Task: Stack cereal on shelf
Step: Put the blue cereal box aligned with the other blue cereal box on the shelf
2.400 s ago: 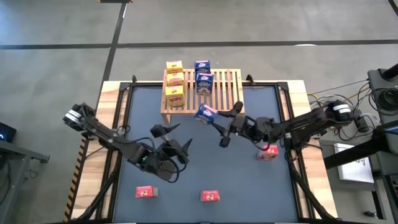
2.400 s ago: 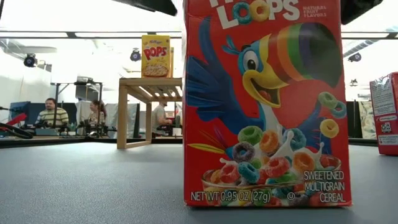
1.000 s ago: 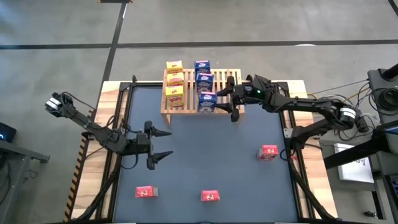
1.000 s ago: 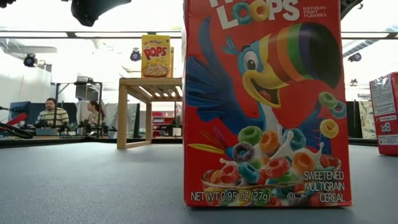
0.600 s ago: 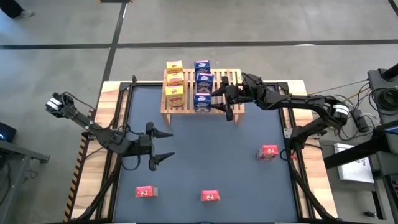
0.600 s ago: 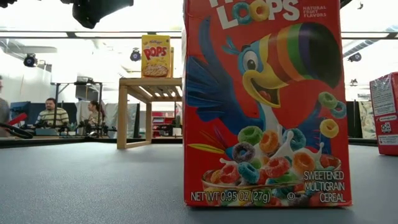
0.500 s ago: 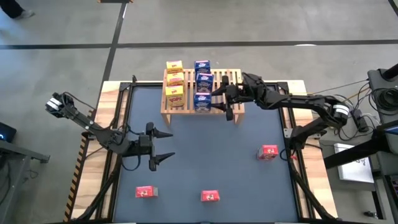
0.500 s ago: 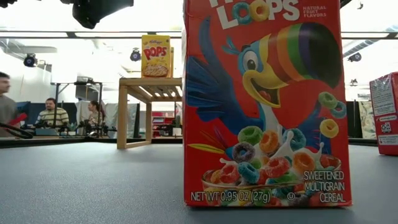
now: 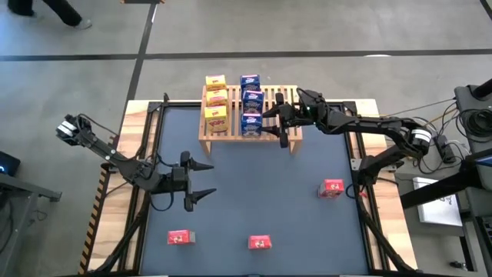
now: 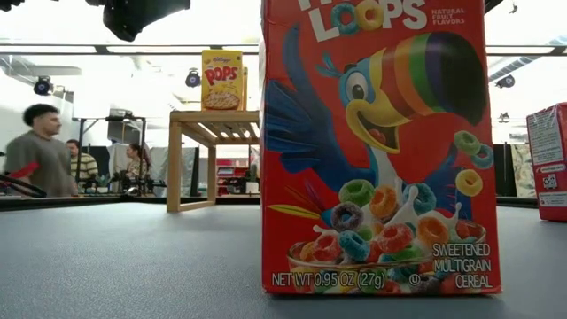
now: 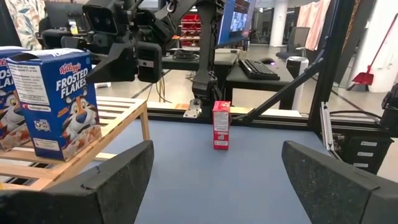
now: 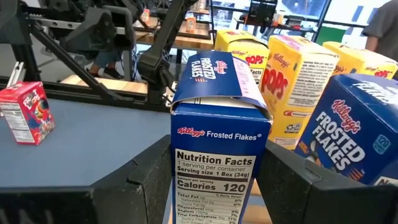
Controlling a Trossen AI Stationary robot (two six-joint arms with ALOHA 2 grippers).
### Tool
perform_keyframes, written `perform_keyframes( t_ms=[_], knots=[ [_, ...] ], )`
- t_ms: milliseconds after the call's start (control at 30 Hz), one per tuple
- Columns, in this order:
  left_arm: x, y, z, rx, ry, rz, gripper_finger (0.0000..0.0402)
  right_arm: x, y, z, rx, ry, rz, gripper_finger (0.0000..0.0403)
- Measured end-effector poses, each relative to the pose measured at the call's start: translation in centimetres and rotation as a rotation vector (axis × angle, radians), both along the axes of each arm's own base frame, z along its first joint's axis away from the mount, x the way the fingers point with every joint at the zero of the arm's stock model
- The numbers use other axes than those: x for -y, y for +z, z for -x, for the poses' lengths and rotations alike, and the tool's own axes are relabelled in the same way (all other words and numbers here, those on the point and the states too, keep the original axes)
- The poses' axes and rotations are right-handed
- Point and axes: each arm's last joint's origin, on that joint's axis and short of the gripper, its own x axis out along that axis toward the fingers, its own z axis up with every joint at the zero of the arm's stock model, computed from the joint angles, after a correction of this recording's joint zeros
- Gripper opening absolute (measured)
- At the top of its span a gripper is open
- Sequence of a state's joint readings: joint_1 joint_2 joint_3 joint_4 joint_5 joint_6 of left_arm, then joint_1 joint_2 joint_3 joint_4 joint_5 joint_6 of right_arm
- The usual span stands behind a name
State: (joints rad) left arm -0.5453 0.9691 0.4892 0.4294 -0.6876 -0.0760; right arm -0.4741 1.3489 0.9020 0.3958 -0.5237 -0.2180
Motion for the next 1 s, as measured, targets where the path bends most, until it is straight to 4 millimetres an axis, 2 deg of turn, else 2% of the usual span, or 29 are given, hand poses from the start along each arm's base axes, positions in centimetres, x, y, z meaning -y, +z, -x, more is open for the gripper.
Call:
perform_keyframes(
  t_ms=[267,1000],
  knots=[
    [0.0,0.0,0.0,0.0,0.0,0.0,0.0338,0.68,-0.01,0.32,-0.001,-0.027,-0.007,0.0194],
    [-0.01,-0.09,0.01,-0.005,0.0,0.001,0.0338,0.76,-0.09,0.35,-0.009,-0.052,-0.016,0.0194]
  ],
)
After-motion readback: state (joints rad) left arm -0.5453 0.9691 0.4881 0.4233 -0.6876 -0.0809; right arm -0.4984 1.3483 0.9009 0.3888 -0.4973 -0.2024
